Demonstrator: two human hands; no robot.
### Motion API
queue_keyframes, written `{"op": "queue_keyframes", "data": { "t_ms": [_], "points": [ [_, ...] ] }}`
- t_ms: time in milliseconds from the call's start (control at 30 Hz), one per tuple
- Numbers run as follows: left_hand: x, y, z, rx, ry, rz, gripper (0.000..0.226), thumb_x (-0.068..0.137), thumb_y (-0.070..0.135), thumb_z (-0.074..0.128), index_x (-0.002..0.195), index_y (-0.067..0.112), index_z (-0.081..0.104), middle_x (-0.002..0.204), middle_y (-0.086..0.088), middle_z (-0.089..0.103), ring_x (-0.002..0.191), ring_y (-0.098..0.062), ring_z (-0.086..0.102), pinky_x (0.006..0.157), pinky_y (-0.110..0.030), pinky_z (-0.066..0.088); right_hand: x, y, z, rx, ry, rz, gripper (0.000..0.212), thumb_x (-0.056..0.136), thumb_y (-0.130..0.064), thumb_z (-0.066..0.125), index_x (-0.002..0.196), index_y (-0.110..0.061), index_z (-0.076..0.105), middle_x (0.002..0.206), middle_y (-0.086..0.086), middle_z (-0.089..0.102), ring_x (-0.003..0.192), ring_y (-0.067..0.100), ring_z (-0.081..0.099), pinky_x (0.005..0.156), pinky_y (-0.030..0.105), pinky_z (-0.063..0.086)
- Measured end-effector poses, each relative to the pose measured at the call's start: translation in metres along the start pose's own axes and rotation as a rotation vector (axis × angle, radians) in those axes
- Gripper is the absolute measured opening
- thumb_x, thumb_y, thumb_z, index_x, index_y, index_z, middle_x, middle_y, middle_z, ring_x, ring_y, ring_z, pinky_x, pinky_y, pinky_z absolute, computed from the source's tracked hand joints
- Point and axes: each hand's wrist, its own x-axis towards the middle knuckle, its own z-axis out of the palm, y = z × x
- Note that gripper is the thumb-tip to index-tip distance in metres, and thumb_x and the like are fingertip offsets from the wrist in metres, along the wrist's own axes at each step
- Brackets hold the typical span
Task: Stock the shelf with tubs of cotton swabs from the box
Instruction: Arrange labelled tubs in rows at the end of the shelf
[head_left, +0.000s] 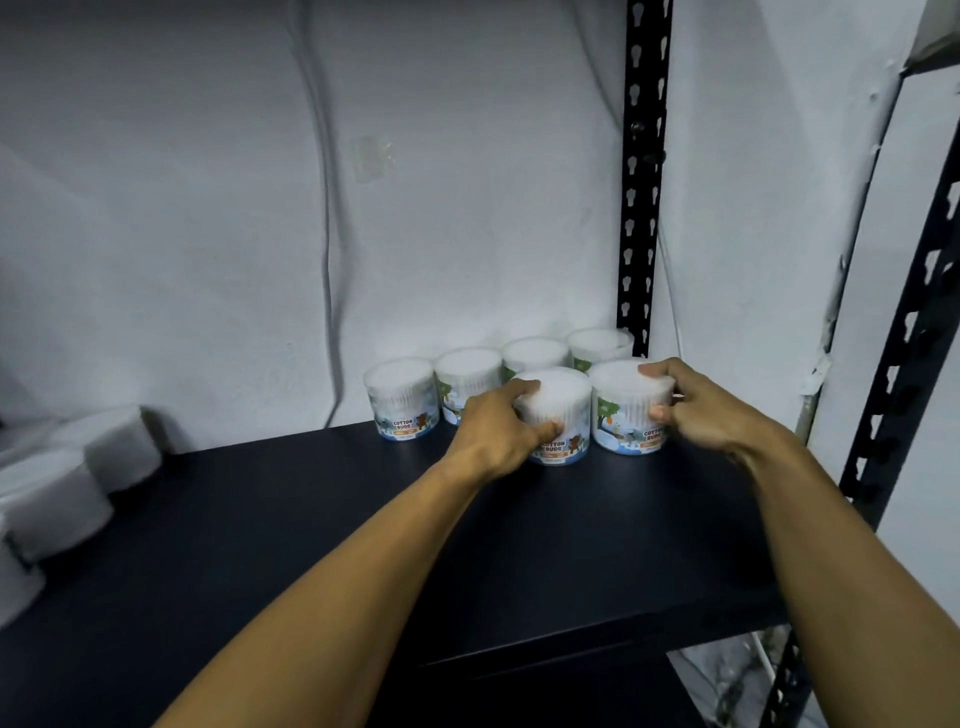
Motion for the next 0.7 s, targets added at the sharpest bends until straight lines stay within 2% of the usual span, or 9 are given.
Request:
{"op": "queue_keyframes", "data": {
  "t_ms": [300, 500, 700],
  "points": [
    [0.012, 0.003, 0.006, 0.022, 0.015, 0.011, 0.067, 0.079, 0.034, 0.078, 0.139, 0.022, 0.051, 0.13, -0.004, 0.06, 0.112, -0.014, 0.058, 0.089, -0.015, 0.039, 0.015, 0.006, -0.006, 0.007, -0.002, -0.006, 0.046, 0.092, 0.004, 0.05, 0.131, -0.02, 0.044, 0.128, 0.014, 0.05, 0.116, 0.025, 0.05, 0.099, 0.038, 0.044],
    [0.016, 0.002, 0.009, 0.001, 0.017, 0.019, 0.067, 0.079, 0.035, 0.079, 0.139, 0.024, 0.05, 0.126, -0.006, 0.061, 0.109, -0.016, 0.059, 0.094, -0.022, 0.046, 0.019, 0.012, -0.008, 0.036, 0.009, 0.005, 0.047, 0.091, 0.004, 0.051, 0.129, -0.023, 0.046, 0.128, 0.012, 0.051, 0.117, 0.026, 0.051, 0.103, 0.043, 0.042],
    [0.017, 0.001, 0.009, 0.009, 0.016, 0.023, 0.068, 0.078, 0.038, 0.079, 0.138, 0.026, 0.051, 0.122, -0.004, 0.062, 0.108, -0.016, 0.059, 0.092, -0.022, 0.046, 0.023, 0.012, -0.012, 0.021, -0.016, 0.009, 0.047, 0.09, 0.004, 0.052, 0.126, -0.026, 0.047, 0.128, 0.011, 0.052, 0.118, 0.025, 0.05, 0.104, 0.045, 0.041]
  ]
}}
